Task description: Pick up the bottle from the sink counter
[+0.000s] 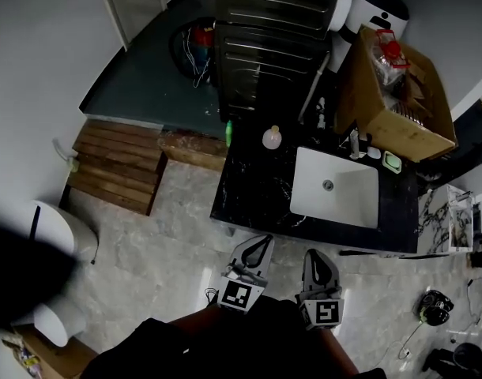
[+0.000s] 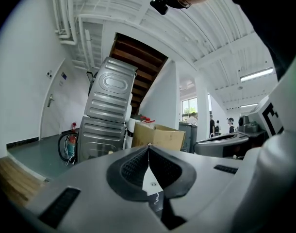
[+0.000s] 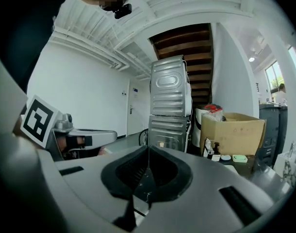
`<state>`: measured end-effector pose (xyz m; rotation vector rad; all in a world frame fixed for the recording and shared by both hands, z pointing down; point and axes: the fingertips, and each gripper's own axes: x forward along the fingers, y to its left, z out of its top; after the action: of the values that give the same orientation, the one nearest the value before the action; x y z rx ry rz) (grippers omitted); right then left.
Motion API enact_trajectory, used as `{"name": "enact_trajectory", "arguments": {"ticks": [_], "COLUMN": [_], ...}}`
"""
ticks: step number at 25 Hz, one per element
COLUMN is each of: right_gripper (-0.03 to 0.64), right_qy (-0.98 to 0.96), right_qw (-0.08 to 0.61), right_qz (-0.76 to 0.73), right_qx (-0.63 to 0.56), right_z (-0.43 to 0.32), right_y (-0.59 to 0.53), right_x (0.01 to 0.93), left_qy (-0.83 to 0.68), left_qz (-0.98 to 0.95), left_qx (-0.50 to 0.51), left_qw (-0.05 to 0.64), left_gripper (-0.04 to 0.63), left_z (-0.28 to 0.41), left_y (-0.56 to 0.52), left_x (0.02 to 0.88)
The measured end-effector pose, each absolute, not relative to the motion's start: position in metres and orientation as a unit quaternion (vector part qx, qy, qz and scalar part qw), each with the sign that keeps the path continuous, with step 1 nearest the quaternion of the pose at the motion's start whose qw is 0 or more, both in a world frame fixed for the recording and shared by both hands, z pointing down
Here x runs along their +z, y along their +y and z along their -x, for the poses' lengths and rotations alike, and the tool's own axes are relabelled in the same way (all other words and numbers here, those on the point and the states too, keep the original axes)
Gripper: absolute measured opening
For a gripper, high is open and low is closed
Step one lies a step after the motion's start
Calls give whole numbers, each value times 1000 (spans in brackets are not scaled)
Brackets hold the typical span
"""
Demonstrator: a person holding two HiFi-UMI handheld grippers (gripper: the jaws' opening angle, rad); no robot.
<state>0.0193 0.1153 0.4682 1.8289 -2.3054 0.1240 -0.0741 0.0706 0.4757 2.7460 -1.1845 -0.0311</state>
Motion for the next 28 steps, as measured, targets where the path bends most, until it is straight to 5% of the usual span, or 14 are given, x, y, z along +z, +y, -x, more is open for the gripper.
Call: {"name": "enact_trajectory", "arguments": {"ticks": [28], "right_gripper": [40], "right_qy": [-789], "right_qw": [92], "right_qz": [-604], "right_qx": [64], "right_z": [-30], "right_y": [35], "right_x": [495], "left_qy": [-432], "left_qz": [-897], "left_qx": [46], "left_qw": [83], "left_gripper": [15], "left_z": [102], "left_y": [-28], "left_x": [507]}}
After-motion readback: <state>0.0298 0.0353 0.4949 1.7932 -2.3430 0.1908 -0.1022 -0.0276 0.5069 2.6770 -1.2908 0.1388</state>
